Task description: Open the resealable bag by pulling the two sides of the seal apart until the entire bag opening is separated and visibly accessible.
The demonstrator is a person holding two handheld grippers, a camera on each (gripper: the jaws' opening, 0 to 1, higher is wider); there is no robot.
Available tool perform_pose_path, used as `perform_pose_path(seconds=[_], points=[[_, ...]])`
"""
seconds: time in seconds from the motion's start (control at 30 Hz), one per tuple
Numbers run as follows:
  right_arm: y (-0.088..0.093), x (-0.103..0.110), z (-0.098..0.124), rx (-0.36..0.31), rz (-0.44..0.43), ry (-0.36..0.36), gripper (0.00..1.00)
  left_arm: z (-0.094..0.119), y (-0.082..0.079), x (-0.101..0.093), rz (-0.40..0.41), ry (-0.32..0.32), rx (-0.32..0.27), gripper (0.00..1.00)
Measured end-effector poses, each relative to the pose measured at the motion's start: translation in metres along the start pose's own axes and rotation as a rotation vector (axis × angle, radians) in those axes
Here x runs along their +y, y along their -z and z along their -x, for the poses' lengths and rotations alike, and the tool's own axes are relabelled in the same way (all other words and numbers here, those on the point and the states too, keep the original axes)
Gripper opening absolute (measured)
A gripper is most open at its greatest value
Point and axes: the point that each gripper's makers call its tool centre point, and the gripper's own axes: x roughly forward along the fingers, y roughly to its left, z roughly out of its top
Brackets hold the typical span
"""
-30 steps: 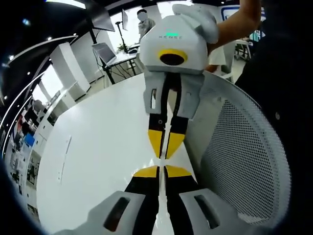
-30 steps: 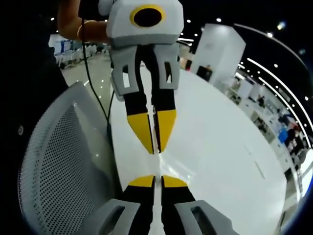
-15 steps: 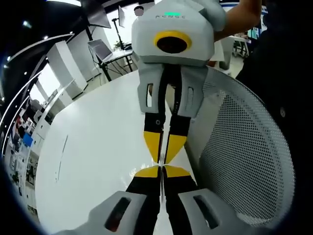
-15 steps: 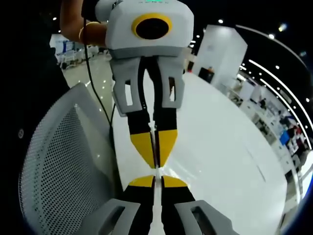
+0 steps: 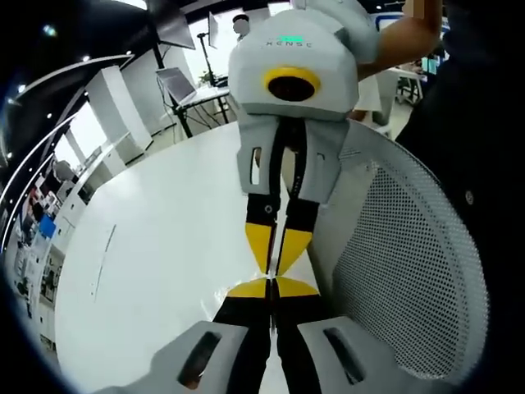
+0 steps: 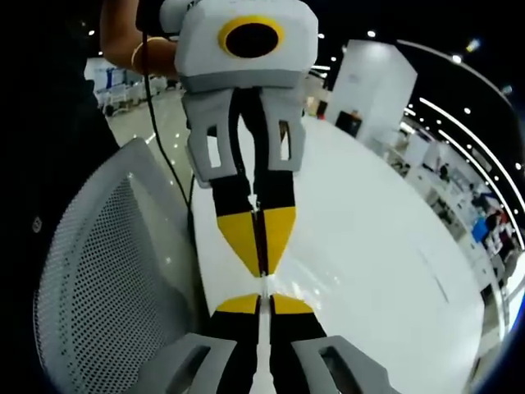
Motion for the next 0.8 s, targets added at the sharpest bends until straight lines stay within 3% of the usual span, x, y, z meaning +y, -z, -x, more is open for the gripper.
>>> perform_pose_path(seconds=[0.33,0.8], points=[[0.016,-0.003,0.003,0.044,-0.004,0.015,0.00,0.009,-0.003,0.004,-0.001,-0.005,-0.013,0.00],[0.012,-0.003,0.003,0.040,0.007,0.023,0.00,0.011,-0.002,0.005,0.032,-0.010,-0.031,0.00]])
